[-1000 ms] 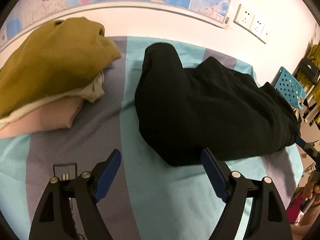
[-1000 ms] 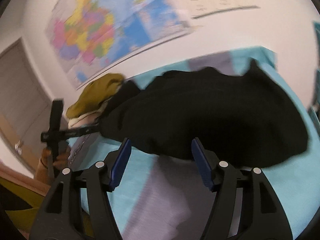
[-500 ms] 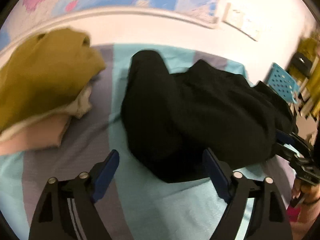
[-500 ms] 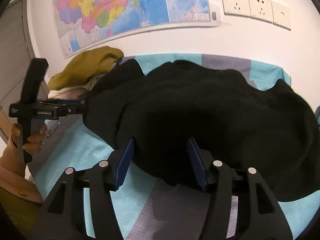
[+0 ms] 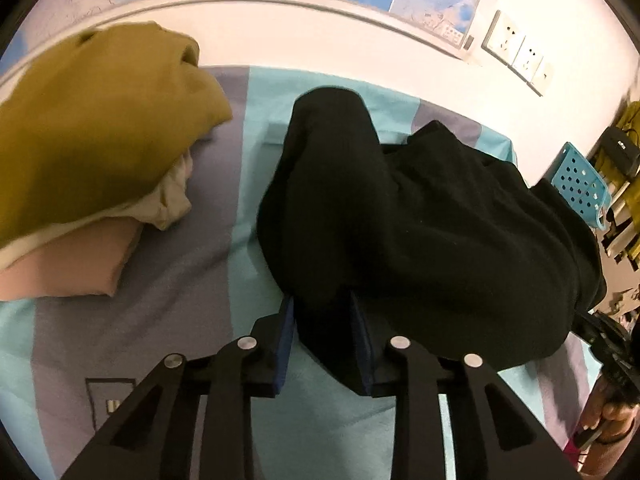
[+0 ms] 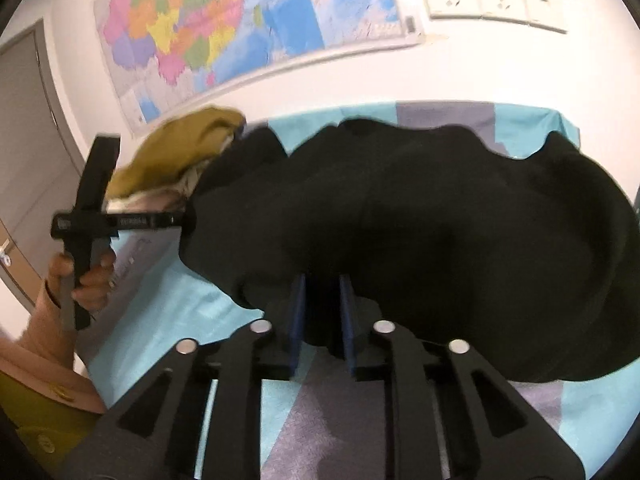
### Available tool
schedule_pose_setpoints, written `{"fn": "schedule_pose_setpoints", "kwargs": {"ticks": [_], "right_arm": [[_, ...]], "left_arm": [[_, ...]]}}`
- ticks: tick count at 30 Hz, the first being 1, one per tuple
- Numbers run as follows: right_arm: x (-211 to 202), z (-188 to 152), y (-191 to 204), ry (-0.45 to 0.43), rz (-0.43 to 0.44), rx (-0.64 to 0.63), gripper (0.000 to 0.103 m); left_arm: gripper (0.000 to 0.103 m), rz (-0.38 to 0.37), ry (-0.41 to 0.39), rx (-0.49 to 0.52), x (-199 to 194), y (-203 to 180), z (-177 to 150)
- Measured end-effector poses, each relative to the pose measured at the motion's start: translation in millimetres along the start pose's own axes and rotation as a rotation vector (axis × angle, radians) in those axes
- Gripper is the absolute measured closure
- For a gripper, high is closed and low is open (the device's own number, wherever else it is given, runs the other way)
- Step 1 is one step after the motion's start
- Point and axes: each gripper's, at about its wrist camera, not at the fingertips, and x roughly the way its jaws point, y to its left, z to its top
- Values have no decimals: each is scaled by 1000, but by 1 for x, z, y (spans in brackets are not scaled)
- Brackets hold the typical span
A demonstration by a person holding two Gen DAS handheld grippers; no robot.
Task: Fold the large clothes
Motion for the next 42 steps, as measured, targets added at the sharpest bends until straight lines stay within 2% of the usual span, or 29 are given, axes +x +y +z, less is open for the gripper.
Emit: {"fn": "schedule_pose_setpoints", "kwargs": {"ticks": [3, 5, 7, 9, 10, 11, 12, 13, 16, 18, 20, 22, 24, 25, 26, 27, 28, 29, 31, 32, 33, 34, 35, 36, 37, 38, 39, 40, 42], "right_arm": [[-30, 0, -14, -74, -13, 34, 67], [-48, -2, -32, -107, -84, 60, 58], [-52, -6, -47, -95, -144, 88, 49], [-44, -10, -59, -54, -201, 93, 49], [-38, -12, -60, -39, -217, 81, 52], [-31, -14, -63, -17, -241, 70, 61], [-25, -16, -65, 2, -257, 69, 71], [-22, -17, -68, 17, -271, 64, 103], [-33, -18, -81, -24, -282, 108, 103], [-48, -18, -97, -61, -308, 168, 103], [-55, -21, -107, -72, -274, 221, 102], [-58, -21, -101, -71, -281, 195, 103], [-69, -19, -95, -107, -307, 165, 94], [-76, -16, -94, -129, -328, 154, 73], [-82, -14, -92, -154, -360, 139, 57], [-83, -11, -91, -157, -386, 121, 51], [-81, -9, -92, -149, -417, 106, 40], [-76, -9, -94, -131, -447, 94, 37], [-64, -10, -100, -79, -470, 64, 42], [-58, -11, -104, -52, -486, 54, 64], [-53, -11, -109, -25, -474, 48, 75], [-54, -11, -112, -29, -455, 53, 90], [-61, -8, -117, -48, -430, 66, 96], [-69, -5, -120, -80, -423, 84, 97], [-87, -2, -129, -148, -435, 142, 101], [-96, -2, -137, -177, -420, 186, 101], [-99, -4, -148, -170, -366, 238, 101], [-95, -5, -151, -151, -358, 252, 101], [-75, -13, -144, -65, -390, 203, 101]], "left_arm": [[40, 8, -30, 16, -13, 2, -2], [37, 0, -63, 20, -22, 4, 0], [27, -22, -64, 14, -22, 6, 4], [27, -46, -34, 11, -13, 3, 6], [27, -40, -15, 20, -5, -1, 6], [30, -30, -5, 28, 2, -5, 7], [42, -22, 5, 34, 9, -8, 6], [49, -24, 25, 33, 16, -10, 6], [60, -27, 23, 9, 20, -8, 8], [62, -4, 8, 1, 16, -4, 10], [61, 2, 8, 0, 14, -2, 9], [53, 26, 1, 14, 12, -3, 8], [51, 37, -2, 25, 11, -4, 7], [50, 31, 2, 25, 11, -3, 6], [49, 25, 7, 21, 11, -2, 6], [48, 26, 8, 19, 12, -2, 7], [46, 28, 9, 17, 13, -1, 7], [46, 27, 10, 16, 14, -1, 7], [46, 24, 13, 13, 15, -1, 8], [46, 25, 14, 15, 16, -2, 8], [47, 32, 13, 24, 17, -3, 8], [50, 34, 13, 28, 17, -4, 8], [54, 29, 16, 30, 18, -5, 9], [60, 14, 21, 34, 18, -5, 9], [62, 16, 20, 36, 18, -6, 10], [62, 22, 19, 39, 18, -7, 10], [62, 26, 18, 44, 18, -8, 11], [60, 30, 20, 43, 19, -8, 11], [49, 58, 25, 31, 19, -8, 11]]}}
